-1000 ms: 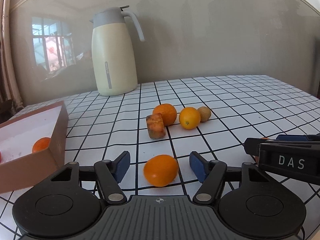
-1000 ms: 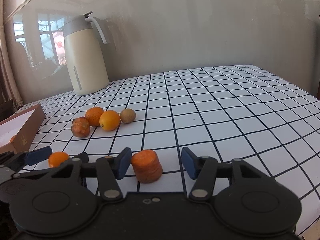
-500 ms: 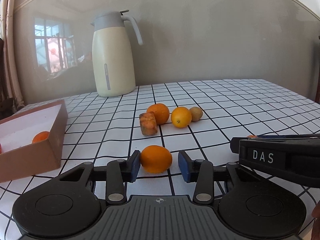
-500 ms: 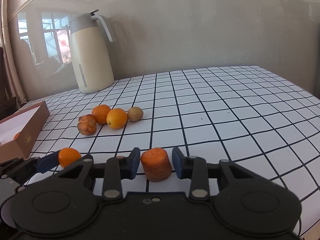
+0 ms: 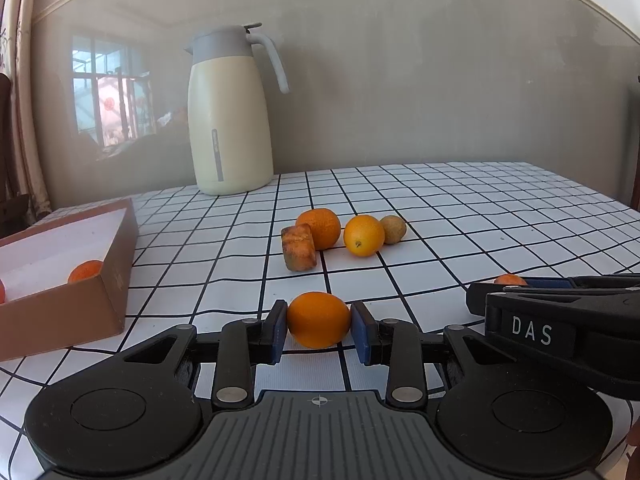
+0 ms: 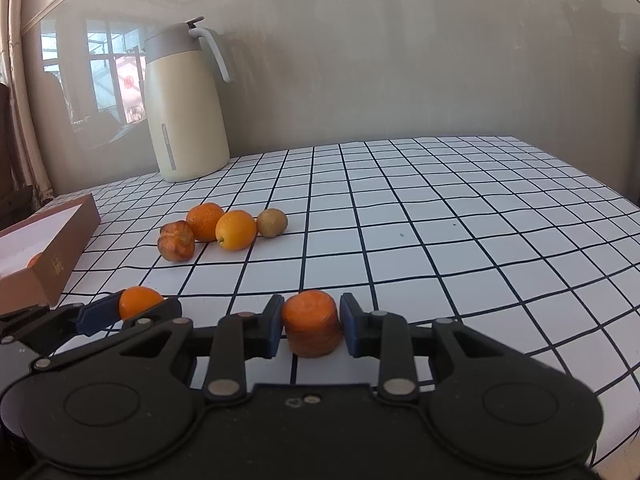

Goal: Organize fruits
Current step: 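Carry the orange and the carrot chunk over the cardboard box with both tools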

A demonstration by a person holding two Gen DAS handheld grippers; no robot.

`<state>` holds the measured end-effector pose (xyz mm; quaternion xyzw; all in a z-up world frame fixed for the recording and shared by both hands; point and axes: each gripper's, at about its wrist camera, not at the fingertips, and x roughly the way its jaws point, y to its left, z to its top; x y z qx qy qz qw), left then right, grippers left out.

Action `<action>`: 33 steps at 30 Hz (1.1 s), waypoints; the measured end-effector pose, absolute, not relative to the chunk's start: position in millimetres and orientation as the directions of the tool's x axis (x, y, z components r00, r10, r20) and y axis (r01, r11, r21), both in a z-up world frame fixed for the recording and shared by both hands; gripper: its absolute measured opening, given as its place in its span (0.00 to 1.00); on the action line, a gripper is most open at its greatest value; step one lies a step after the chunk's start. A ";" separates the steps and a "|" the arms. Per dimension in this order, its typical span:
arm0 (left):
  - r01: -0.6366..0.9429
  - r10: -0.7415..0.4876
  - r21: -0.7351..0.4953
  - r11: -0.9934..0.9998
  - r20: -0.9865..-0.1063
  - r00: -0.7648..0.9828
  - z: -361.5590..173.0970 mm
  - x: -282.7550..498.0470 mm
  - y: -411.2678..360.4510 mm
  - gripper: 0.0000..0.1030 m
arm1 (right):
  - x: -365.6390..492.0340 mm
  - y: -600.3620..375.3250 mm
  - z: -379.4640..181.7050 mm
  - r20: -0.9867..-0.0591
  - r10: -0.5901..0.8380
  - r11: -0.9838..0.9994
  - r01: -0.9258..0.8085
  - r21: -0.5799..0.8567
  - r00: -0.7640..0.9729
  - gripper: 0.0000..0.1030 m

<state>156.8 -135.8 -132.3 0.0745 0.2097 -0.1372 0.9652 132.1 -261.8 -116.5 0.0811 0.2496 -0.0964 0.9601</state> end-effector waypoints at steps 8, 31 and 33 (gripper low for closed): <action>0.273 -0.218 0.067 0.960 -0.433 0.874 -130.1 159.4 -126.6 0.33 | 126.4 -259.1 -113.7 -0.489 -0.122 0.968 0.212 0.133 0.864 0.20; 0.209 -0.163 0.066 0.976 -0.419 0.893 -111.8 145.8 -69.7 0.33 | 116.3 -221.2 -95.7 -0.468 -0.027 0.988 0.094 0.120 0.884 0.20; 0.201 -0.155 0.068 0.977 -0.415 0.896 -109.7 144.0 -62.5 0.33 | 116.2 -214.9 -92.8 -0.463 -0.010 0.990 0.073 0.119 0.886 0.20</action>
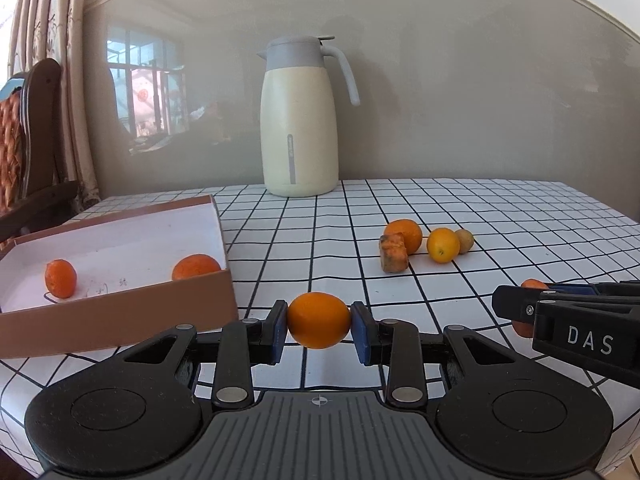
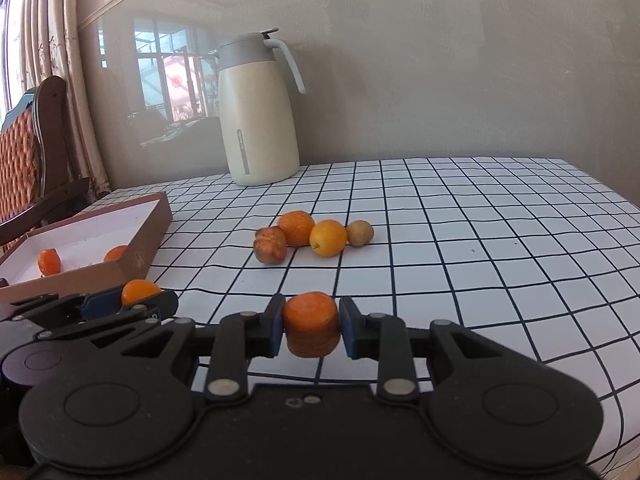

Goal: Organize fruits
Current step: 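Carry the orange and the carrot chunk over the cardboard box with both tools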

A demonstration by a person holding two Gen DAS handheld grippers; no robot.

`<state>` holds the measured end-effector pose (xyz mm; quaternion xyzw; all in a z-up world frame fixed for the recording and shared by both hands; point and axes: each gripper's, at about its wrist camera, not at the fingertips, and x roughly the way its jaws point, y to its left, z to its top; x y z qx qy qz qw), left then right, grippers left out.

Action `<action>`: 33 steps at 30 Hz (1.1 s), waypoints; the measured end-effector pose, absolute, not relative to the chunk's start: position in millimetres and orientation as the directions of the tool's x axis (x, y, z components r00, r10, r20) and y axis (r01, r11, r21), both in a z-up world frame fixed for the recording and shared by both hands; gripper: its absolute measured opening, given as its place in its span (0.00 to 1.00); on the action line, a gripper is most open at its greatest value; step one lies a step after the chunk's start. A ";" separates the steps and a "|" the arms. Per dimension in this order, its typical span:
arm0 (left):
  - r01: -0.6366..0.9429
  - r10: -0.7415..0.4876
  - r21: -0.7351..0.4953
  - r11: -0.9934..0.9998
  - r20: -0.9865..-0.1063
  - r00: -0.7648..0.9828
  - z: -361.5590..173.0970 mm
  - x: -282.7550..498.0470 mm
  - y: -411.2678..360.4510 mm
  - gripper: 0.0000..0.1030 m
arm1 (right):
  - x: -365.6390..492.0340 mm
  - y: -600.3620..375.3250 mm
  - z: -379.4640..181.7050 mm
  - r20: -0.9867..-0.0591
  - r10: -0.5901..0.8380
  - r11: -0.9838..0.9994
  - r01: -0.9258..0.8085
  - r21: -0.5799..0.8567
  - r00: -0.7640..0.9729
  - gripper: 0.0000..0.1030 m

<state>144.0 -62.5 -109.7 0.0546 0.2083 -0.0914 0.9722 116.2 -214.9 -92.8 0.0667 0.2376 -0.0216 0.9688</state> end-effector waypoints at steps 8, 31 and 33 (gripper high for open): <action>0.157 -0.124 0.055 0.986 -0.387 0.914 -97.8 132.9 -26.4 0.33 | 116.1 -182.2 -79.6 -0.422 0.062 0.995 -0.020 0.102 0.905 0.20; -0.073 0.070 0.001 0.997 -0.317 0.946 -78.0 115.1 84.9 0.33 | 133.9 -92.1 -59.0 -0.342 0.286 0.958 -0.258 0.124 0.895 0.20; -0.100 0.093 -0.006 0.995 -0.316 0.944 -77.5 114.7 96.3 0.33 | 135.3 -84.8 -58.4 -0.335 0.302 0.953 -0.275 0.127 0.892 0.20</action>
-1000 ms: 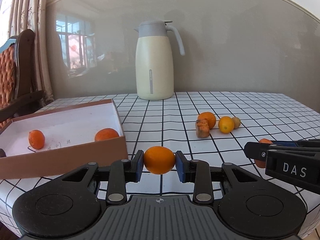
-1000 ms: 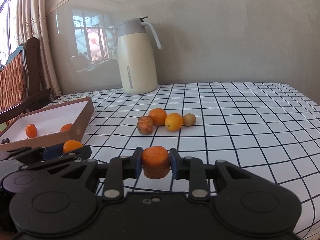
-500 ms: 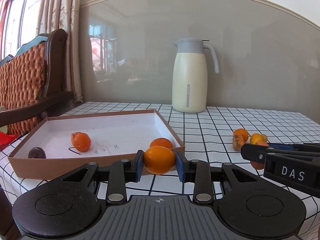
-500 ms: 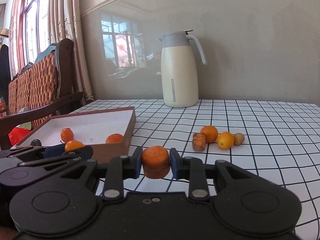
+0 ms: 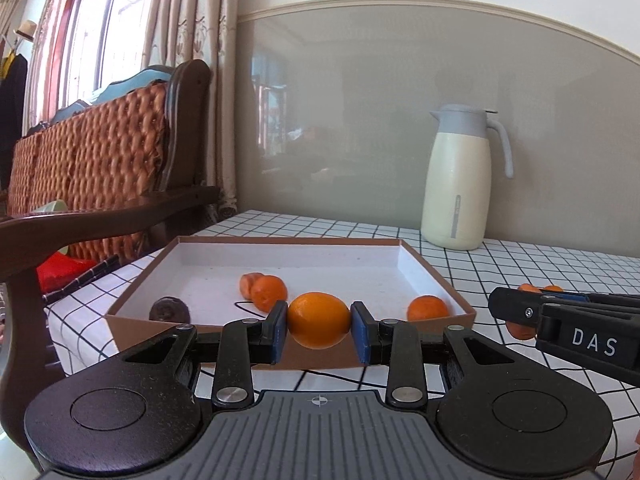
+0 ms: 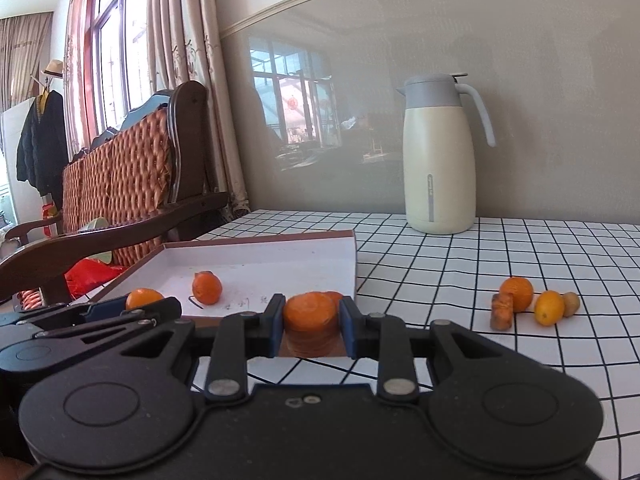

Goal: Organize fruits
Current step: 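Carry the orange and the carrot chunk over the cardboard box with both tools, then open the left tool to drop the orange while the right tool releases the carrot into the box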

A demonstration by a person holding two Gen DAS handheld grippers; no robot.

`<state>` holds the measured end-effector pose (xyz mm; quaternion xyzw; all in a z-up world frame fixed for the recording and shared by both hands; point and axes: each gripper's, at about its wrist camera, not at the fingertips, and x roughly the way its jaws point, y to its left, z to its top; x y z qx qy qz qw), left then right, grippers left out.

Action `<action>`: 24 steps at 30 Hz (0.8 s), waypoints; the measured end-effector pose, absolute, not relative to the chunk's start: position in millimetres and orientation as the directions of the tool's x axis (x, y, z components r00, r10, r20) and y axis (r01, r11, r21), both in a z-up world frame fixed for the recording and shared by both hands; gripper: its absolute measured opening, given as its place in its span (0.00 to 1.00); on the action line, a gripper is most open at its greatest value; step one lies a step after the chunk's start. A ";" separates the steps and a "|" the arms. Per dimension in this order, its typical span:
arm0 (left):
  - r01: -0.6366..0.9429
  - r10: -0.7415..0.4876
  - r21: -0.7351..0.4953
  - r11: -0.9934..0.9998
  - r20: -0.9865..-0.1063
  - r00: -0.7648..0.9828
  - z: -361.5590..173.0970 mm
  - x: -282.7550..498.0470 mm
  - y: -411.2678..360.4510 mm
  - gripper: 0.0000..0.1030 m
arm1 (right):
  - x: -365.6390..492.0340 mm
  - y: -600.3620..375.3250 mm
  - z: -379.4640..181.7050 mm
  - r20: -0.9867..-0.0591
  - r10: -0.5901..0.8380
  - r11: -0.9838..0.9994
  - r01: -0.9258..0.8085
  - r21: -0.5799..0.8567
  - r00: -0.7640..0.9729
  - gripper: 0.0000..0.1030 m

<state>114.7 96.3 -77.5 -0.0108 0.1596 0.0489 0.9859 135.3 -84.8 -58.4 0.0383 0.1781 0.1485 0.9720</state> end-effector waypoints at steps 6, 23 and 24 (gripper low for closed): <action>-0.169 0.153 -0.025 0.985 -0.309 0.939 -75.8 115.5 124.0 0.33 | 142.7 -65.5 -56.4 -0.317 0.338 0.941 -0.313 0.128 0.886 0.20; -0.234 0.224 0.002 0.972 -0.291 0.930 -63.6 151.7 160.9 0.33 | 182.1 -45.2 -48.5 -0.311 0.342 0.940 -0.323 0.114 0.887 0.20; -0.238 0.227 0.000 0.971 -0.293 0.929 -63.2 154.8 162.9 0.33 | 186.0 -44.2 -48.7 -0.313 0.339 0.941 -0.321 0.111 0.887 0.20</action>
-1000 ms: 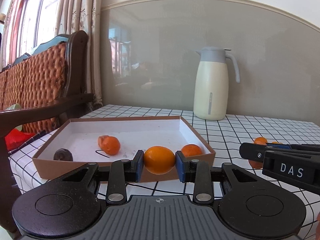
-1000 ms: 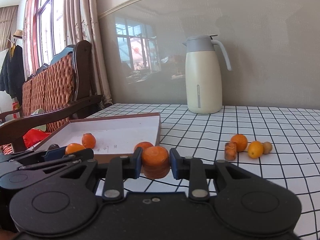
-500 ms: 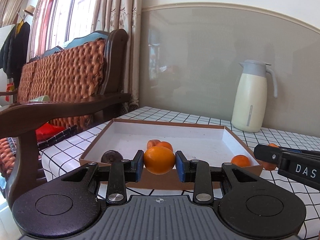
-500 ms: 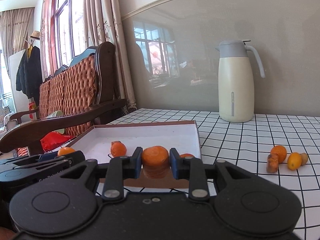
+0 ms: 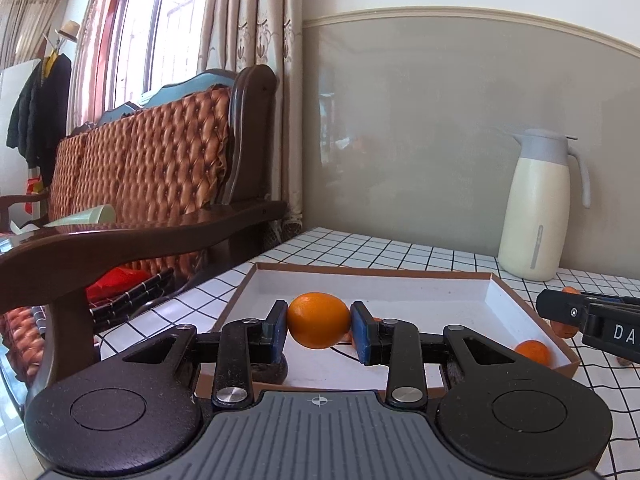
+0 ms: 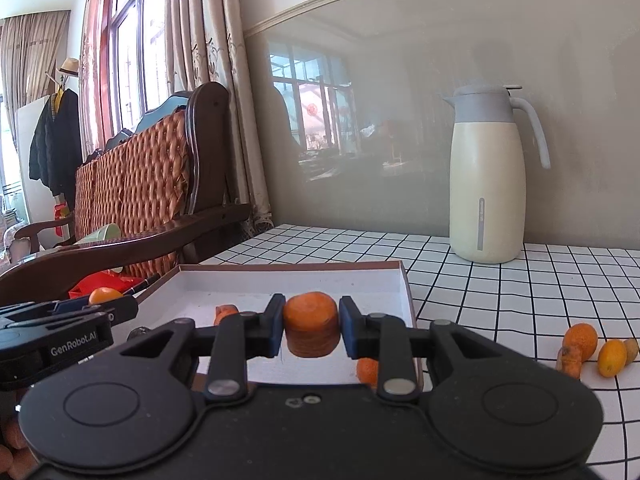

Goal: Organize fruits
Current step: 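Open the left tool to drop the orange while the right tool releases the carrot into the box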

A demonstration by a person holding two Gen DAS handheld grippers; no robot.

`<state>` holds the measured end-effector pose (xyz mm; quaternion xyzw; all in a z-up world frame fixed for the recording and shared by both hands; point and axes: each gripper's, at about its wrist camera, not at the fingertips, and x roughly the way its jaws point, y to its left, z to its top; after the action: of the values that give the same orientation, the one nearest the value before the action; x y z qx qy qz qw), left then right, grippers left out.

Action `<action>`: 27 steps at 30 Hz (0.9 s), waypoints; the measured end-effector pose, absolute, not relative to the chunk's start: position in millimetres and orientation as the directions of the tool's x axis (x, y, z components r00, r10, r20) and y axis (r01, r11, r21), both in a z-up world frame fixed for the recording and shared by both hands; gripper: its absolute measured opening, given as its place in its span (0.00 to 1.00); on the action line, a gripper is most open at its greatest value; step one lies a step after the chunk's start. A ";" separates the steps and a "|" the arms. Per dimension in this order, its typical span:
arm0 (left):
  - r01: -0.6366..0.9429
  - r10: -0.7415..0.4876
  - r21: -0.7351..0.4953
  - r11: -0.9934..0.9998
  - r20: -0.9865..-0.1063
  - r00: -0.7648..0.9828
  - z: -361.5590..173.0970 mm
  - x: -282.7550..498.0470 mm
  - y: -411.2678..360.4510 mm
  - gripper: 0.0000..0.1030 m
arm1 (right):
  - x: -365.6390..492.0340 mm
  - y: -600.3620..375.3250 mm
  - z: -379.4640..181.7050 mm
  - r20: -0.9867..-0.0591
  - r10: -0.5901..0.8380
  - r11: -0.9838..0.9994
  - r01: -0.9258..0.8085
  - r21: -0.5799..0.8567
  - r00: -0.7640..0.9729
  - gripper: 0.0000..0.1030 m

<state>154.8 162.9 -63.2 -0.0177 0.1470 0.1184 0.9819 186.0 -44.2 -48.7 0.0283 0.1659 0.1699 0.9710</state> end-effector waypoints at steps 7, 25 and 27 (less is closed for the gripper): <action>-0.248 0.233 -0.007 0.969 -0.316 0.920 -67.1 172.0 168.7 0.33 | 213.4 -45.0 -56.1 -0.341 0.320 0.947 -0.296 0.120 0.884 0.20; -0.260 0.242 0.001 0.966 -0.368 0.898 -79.2 209.9 172.3 0.33 | 247.3 -40.4 -74.1 -0.400 0.294 0.956 -0.263 0.132 0.868 0.20; -0.262 0.246 0.008 0.965 -0.370 0.896 -80.4 212.1 172.4 0.33 | 249.1 -40.4 -75.1 -0.403 0.292 0.956 -0.260 0.133 0.867 0.20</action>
<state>212.1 172.4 -80.4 -0.0213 0.1874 0.1305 0.9733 249.1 -40.4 -75.1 0.0374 0.2144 0.1428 0.9655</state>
